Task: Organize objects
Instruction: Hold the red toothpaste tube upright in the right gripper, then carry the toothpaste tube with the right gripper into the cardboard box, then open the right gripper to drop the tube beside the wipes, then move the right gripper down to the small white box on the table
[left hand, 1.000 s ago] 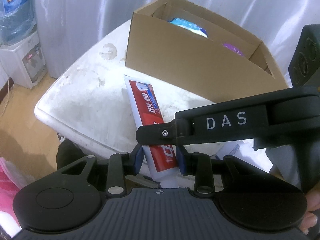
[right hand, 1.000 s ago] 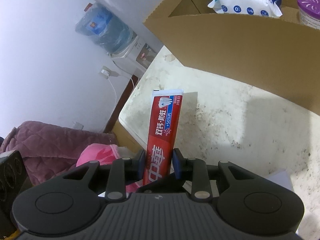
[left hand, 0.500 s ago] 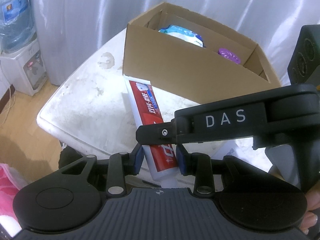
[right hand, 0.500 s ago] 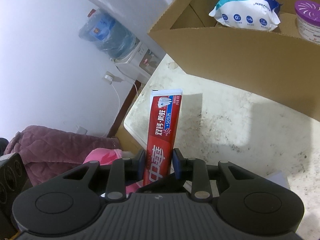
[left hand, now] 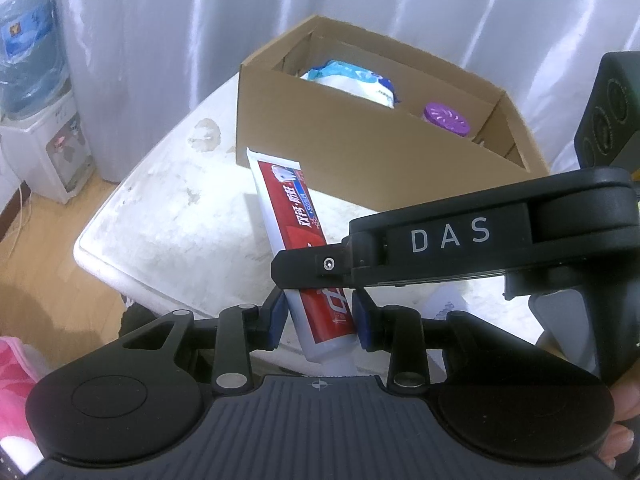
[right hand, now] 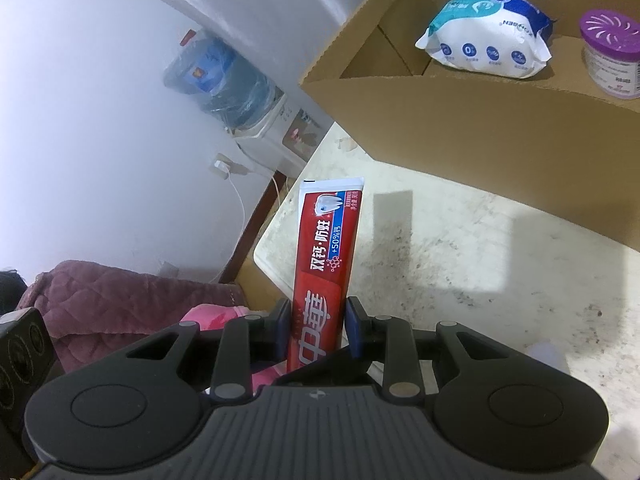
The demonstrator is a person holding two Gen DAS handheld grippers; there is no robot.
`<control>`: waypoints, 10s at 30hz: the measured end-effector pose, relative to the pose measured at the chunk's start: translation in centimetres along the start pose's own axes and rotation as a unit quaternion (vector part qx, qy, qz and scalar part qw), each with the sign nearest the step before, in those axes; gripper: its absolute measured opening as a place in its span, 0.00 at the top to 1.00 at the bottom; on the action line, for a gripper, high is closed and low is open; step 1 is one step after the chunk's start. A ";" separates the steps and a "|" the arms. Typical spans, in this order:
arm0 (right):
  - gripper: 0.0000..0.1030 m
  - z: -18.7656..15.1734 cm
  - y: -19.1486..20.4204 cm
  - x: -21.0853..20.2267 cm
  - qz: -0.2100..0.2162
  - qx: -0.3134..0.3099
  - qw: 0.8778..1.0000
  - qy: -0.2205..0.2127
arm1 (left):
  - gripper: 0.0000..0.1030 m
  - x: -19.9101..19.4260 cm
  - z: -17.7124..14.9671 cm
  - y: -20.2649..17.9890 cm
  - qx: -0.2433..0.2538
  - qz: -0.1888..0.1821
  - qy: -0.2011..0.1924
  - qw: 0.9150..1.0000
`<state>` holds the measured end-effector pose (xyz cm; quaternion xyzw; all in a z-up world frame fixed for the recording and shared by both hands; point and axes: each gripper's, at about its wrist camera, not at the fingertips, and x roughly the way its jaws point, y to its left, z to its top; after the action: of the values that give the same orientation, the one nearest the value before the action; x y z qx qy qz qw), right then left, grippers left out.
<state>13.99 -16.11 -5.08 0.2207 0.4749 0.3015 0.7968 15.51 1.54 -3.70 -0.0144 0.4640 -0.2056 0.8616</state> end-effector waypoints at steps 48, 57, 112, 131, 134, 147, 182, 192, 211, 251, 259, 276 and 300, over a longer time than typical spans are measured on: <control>0.68 -5.7 -6.1 -7.3 -0.037 0.070 0.995 -0.052 | 0.67 1.4 -2.6 -6.9 0.064 -0.091 0.046 0.993; 0.68 -6.4 -7.0 -7.3 -0.035 0.083 0.995 -0.049 | 0.66 2.1 -2.8 -7.4 0.075 -0.094 0.058 0.991; 0.67 -5.5 -5.7 -9.2 -0.012 0.077 0.992 -0.095 | 0.65 -0.3 -1.7 -8.5 0.105 -0.070 0.000 0.992; 0.67 -3.9 -4.3 -8.8 -0.004 0.056 0.993 -0.102 | 0.65 -1.2 -0.6 -7.8 0.104 -0.063 -0.024 0.992; 0.67 -3.0 -4.0 -8.9 -0.004 0.051 0.993 -0.105 | 0.65 -1.2 0.3 -7.7 0.103 -0.065 -0.031 0.992; 0.67 6.2 -1.9 -9.4 -0.020 -0.010 0.994 -0.109 | 0.65 -0.4 8.1 -7.2 0.077 -0.069 -0.069 0.992; 0.67 19.4 -8.2 3.3 -0.040 0.002 0.994 0.097 | 0.52 8.1 15.8 -3.3 -0.031 -0.058 0.014 0.998; 0.60 18.3 -6.9 -2.9 -0.028 0.000 0.999 0.022 | 0.29 4.2 14.9 -3.8 0.010 -0.057 -0.043 0.997; 0.27 2.4 -8.0 -15.3 0.057 0.096 0.986 -0.124 | 0.00 -2.4 4.8 -1.6 0.041 -0.073 -0.043 0.996; 0.17 -4.6 -14.9 -7.3 0.083 0.288 0.950 -0.085 | 0.00 2.7 -4.0 -6.3 0.161 -0.079 0.010 0.984; 0.17 -5.8 -14.2 -7.5 0.043 0.245 0.966 -0.065 | 0.00 4.5 -3.8 -6.8 0.184 -0.091 0.029 0.978; 0.05 -2.8 -11.8 -4.5 0.016 0.173 0.984 -0.042 | 0.00 6.3 -1.6 -4.4 0.156 -0.082 0.022 0.984; 0.00 -4.6 -13.7 -5.3 0.084 0.209 0.968 -0.108 | 0.00 8.6 -2.1 -2.6 0.138 -0.107 -0.004 0.985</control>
<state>11.63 -29.38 -12.59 0.4523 0.4179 0.2357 0.7518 17.10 -3.69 -11.20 0.0540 0.4236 -0.3579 0.8304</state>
